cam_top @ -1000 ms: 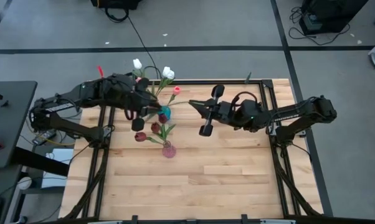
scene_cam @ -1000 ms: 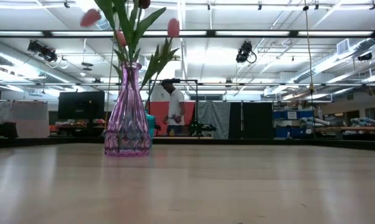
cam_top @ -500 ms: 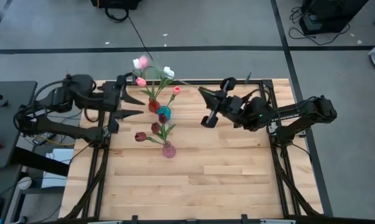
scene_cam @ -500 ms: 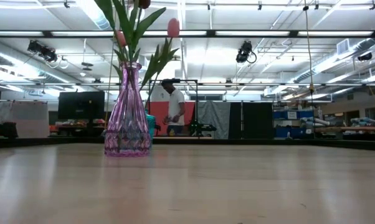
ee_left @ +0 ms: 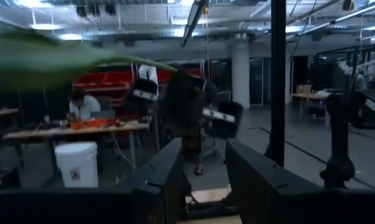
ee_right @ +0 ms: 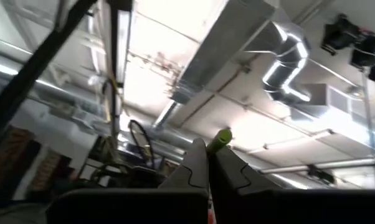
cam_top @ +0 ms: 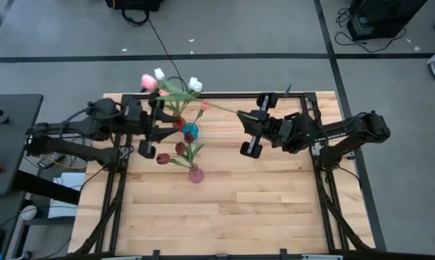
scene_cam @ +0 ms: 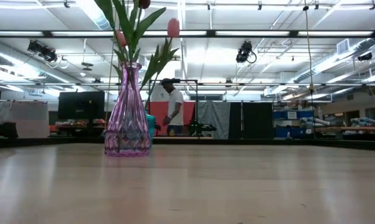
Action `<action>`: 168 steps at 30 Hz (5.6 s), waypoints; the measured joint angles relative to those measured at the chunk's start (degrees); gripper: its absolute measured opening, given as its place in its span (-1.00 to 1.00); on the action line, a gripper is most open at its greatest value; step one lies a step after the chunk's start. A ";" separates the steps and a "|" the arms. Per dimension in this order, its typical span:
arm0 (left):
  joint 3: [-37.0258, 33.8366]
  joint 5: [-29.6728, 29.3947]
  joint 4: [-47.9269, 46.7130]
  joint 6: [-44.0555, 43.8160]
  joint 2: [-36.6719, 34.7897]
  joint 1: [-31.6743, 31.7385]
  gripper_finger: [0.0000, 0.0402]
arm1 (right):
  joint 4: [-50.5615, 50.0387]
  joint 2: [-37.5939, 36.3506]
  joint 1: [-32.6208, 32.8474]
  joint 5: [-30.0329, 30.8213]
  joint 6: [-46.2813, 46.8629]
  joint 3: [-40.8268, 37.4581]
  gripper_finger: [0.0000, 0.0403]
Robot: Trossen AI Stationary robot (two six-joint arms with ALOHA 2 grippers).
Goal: Sort flowers into vase by color
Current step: Put the pink flower into the blue vase, then return to Home Position
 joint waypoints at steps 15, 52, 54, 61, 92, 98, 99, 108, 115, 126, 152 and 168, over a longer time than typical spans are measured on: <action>-0.40 1.83 15.38 0.46 6.99 0.17 -0.38 | 8.79 6.84 -0.90 -4.30 0.83 0.02 -0.98; -0.32 2.26 20.84 0.22 9.72 2.47 -0.95 | -3.12 6.89 -0.72 -3.81 5.36 0.07 -0.63; -0.34 2.57 19.17 0.30 9.26 2.69 -0.97 | -5.02 6.86 -0.69 -1.33 5.86 0.04 -0.47; 2.72 3.30 -1.07 2.35 1.26 5.46 -0.98 | -31.19 2.39 0.14 14.11 12.66 0.04 -0.02; -7.75 -17.33 -37.97 -2.69 -8.03 8.28 -0.95 | -75.02 -11.21 6.68 26.50 34.43 0.04 0.06; -12.61 -17.36 -31.66 -1.40 -7.56 11.15 -0.95 | -75.14 -11.21 6.67 26.65 34.35 0.04 0.06; -13.27 -17.38 -30.28 -1.34 -7.49 11.55 -0.95 | -75.11 -11.21 6.67 26.71 34.35 0.04 0.06; -16.47 -17.59 -27.34 -0.94 -5.32 13.64 -0.95 | -74.84 -11.21 6.67 26.76 34.40 0.04 0.06; -18.15 -17.59 -25.71 -0.98 -2.84 13.64 -0.95 | -74.46 -11.21 6.67 26.74 34.41 0.04 0.06; -18.15 -18.65 -21.01 1.79 6.91 13.68 -0.93 | -73.30 -10.56 6.72 25.85 34.33 0.04 0.06; -17.30 -13.02 -30.40 0.86 0.31 14.27 0.22 | -72.00 -13.40 6.60 20.23 34.01 0.02 -0.03; -17.30 -10.49 -38.59 -1.29 -16.21 14.25 0.15 | -69.95 -23.64 4.34 20.46 34.32 -8.84 -0.04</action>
